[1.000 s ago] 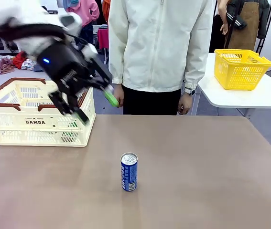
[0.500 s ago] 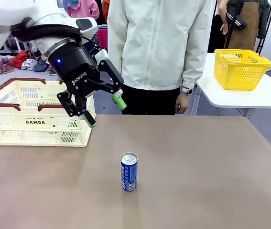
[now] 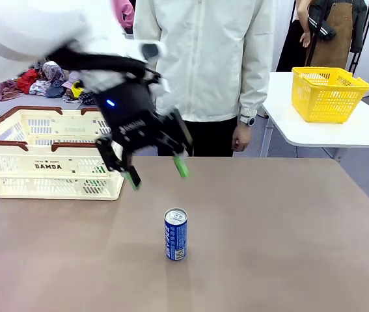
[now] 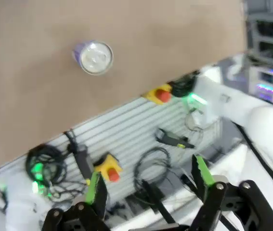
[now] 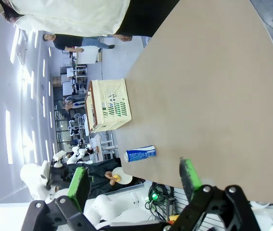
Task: Place the drinks into the Shopping basket.
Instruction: Pick up one drink and place it into the Shopping basket.
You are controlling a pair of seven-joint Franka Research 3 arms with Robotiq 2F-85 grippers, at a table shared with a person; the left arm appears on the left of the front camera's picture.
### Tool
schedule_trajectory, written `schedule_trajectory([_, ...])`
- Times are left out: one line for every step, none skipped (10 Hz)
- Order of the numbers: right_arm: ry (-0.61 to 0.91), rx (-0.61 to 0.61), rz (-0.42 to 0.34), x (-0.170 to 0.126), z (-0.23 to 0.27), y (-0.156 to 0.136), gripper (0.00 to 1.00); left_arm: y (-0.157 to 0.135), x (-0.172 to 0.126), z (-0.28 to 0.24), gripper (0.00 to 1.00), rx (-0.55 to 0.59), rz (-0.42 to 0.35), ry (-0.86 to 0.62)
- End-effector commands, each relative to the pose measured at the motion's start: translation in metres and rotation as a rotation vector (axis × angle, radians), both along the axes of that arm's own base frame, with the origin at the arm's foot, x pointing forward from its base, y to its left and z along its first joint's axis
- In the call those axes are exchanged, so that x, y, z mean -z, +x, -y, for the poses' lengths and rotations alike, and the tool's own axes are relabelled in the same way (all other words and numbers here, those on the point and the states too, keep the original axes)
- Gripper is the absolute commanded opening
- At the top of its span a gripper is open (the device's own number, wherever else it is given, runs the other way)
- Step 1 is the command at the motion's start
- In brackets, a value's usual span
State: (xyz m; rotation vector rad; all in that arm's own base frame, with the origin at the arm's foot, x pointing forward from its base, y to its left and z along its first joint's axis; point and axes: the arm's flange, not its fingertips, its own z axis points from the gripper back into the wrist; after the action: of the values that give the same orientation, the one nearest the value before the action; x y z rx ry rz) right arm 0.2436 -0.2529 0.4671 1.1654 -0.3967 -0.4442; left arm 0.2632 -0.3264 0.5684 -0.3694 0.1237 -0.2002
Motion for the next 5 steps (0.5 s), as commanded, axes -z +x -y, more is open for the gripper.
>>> schedule_trajectory([-0.003,-0.005,0.019,0.000,0.001,-0.001,1.00,-0.008,0.018,0.052,0.93,-0.019,0.157,0.264])
schedule_trajectory([-0.003,-0.005,0.019,0.000,0.001,-0.001,1.00,-0.007,0.031,0.070,0.93,-0.024,0.215,0.333])
schedule_trajectory([-0.003,-0.005,0.019,0.000,0.001,-0.001,1.00,-0.005,0.043,0.085,0.93,0.004,0.283,0.361])
schedule_trajectory([-0.003,-0.005,0.019,0.000,0.001,-0.001,1.00,-0.002,0.052,0.093,0.93,-0.051,0.339,0.409])
schedule_trajectory([-0.003,-0.005,0.019,0.000,0.001,-0.001,1.00,0.002,0.058,0.095,0.93,-0.105,0.347,0.420])
